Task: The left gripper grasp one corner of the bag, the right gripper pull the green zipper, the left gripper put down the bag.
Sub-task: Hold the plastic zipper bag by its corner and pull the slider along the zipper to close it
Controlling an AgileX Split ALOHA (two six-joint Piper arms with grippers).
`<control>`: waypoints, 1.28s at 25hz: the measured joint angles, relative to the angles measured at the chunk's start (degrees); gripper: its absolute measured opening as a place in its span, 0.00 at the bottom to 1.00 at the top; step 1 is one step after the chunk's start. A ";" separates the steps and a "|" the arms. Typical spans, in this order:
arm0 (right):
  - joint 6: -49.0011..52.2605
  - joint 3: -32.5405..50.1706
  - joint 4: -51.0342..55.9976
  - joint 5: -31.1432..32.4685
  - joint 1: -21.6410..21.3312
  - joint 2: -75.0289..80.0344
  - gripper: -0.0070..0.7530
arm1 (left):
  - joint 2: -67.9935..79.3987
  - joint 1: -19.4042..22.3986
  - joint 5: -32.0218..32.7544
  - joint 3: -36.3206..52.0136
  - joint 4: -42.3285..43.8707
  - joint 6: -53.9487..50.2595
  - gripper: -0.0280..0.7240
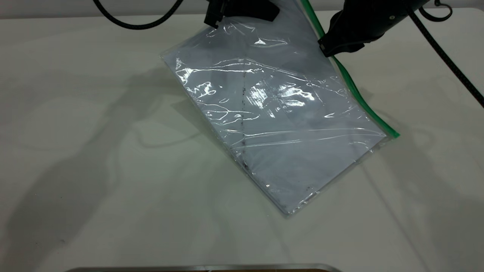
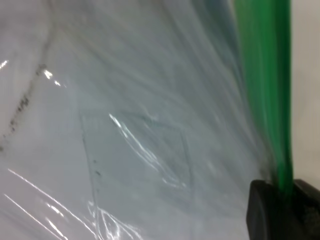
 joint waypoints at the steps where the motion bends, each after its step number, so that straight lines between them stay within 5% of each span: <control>1: 0.00 0.00 0.00 -0.10 0.00 0.32 0.10 | 0.00 0.20 0.06 0.00 0.00 0.00 0.11; 32: 0.17 0.09 -2.92 5.70 -0.58 3.04 0.10 | -0.47 5.86 -5.01 -0.31 12.25 -6.35 0.11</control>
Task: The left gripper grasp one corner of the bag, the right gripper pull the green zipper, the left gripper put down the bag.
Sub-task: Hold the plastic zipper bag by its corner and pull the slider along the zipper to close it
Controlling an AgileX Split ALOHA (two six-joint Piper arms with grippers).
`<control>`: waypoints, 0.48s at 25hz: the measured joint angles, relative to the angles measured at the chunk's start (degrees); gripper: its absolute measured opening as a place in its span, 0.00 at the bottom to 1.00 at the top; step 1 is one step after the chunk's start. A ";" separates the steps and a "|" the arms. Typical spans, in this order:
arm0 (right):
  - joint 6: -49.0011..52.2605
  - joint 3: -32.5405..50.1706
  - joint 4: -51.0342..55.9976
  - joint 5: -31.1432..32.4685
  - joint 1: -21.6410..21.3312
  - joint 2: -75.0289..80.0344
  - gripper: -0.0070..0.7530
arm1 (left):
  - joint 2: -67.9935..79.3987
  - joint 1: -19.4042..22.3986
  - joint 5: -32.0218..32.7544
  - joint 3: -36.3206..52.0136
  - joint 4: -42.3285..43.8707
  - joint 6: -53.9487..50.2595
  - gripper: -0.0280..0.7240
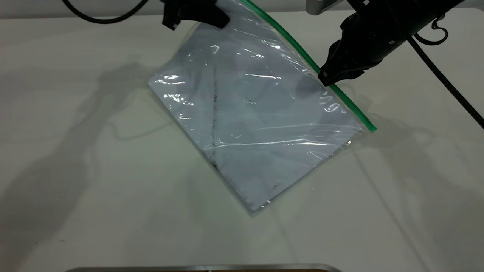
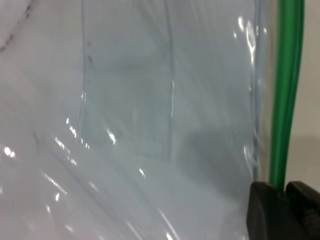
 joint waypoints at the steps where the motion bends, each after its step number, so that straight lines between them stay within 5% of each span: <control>1: 0.13 0.00 -0.02 0.13 0.00 0.00 0.10 | 0.00 0.26 -0.12 -0.04 0.04 -0.14 0.11; 12: 8.64 0.04 -6.47 4.39 -0.10 0.07 0.10 | -0.49 2.17 -2.25 -0.23 5.32 -2.43 0.11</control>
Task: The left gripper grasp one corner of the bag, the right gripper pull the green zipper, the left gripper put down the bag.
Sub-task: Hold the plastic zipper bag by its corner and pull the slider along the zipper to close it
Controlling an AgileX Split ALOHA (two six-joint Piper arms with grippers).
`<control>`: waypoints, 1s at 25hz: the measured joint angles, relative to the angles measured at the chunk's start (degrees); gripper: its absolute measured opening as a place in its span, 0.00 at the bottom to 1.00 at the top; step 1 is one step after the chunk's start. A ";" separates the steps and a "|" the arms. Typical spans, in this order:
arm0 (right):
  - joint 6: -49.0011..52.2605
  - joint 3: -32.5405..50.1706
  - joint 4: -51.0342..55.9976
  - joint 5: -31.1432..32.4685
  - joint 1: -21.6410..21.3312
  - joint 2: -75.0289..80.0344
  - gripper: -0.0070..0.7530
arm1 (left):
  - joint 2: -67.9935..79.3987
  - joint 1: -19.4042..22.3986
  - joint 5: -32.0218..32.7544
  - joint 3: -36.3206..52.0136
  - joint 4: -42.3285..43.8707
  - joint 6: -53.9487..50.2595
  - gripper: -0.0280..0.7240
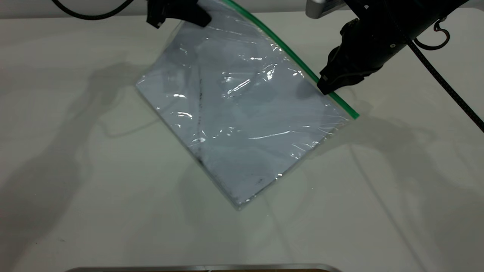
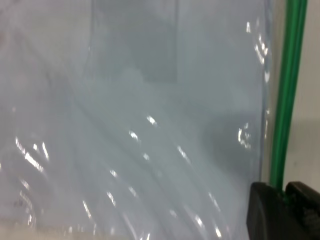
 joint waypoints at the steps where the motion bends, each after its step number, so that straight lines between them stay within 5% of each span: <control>1: 1.37 0.00 -1.48 0.55 0.00 0.00 0.10 | 0.00 0.23 -0.45 0.00 0.97 -0.39 0.11; 16: 18.76 0.06 -19.51 9.17 0.00 0.00 0.14 | 0.00 0.69 1.01 0.00 6.16 -2.20 0.11; 21: 19.06 0.06 -19.66 8.53 -0.26 0.05 0.38 | 0.00 -0.42 0.81 -0.11 7.47 -2.85 0.18; 25: 19.12 0.06 -19.71 6.38 -0.31 0.05 0.62 | 0.00 -1.21 -0.91 -0.11 7.13 -6.70 0.41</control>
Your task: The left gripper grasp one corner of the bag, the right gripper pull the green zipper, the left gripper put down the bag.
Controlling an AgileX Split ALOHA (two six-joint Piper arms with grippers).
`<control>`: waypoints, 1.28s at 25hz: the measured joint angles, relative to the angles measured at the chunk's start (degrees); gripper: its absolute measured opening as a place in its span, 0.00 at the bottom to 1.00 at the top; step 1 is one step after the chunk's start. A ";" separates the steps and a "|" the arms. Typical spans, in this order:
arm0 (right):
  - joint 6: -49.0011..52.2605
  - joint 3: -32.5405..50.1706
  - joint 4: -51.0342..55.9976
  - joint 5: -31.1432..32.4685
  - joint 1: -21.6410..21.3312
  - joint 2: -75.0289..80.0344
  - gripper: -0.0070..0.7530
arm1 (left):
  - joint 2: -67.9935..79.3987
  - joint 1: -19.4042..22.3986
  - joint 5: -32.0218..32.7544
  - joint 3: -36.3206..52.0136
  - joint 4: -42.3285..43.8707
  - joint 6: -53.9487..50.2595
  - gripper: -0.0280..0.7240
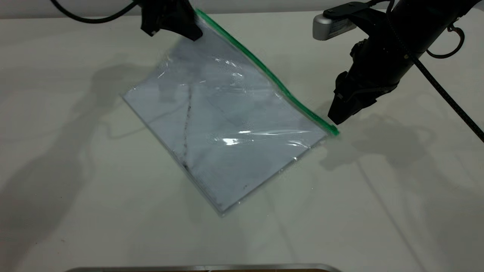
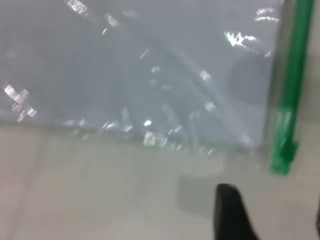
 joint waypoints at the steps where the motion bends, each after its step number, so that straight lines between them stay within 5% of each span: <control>1: 0.00 0.00 0.00 -0.55 0.00 0.00 0.67 | 0.00 0.00 -0.70 0.00 0.00 -1.25 0.47; 6: 0.25 0.00 0.00 -4.74 0.00 -1.92 0.78 | -0.22 0.00 -6.37 0.00 -0.06 -11.92 0.79; 9: 0.38 0.23 -0.05 -7.13 0.00 -5.41 0.78 | -1.58 0.00 -10.20 0.00 1.67 -18.73 0.87; 19: 0.94 0.55 -0.40 -6.22 -0.05 -30.88 0.78 | -20.11 0.00 -6.41 0.00 25.82 -57.48 0.87; 25: 7.25 0.78 -1.60 0.31 -0.05 -46.54 0.78 | -31.93 0.00 2.92 0.00 38.14 -75.33 0.85; 32: 17.93 0.84 -8.58 11.02 -0.05 -62.29 0.78 | -41.50 0.00 13.92 0.00 48.75 -84.61 0.82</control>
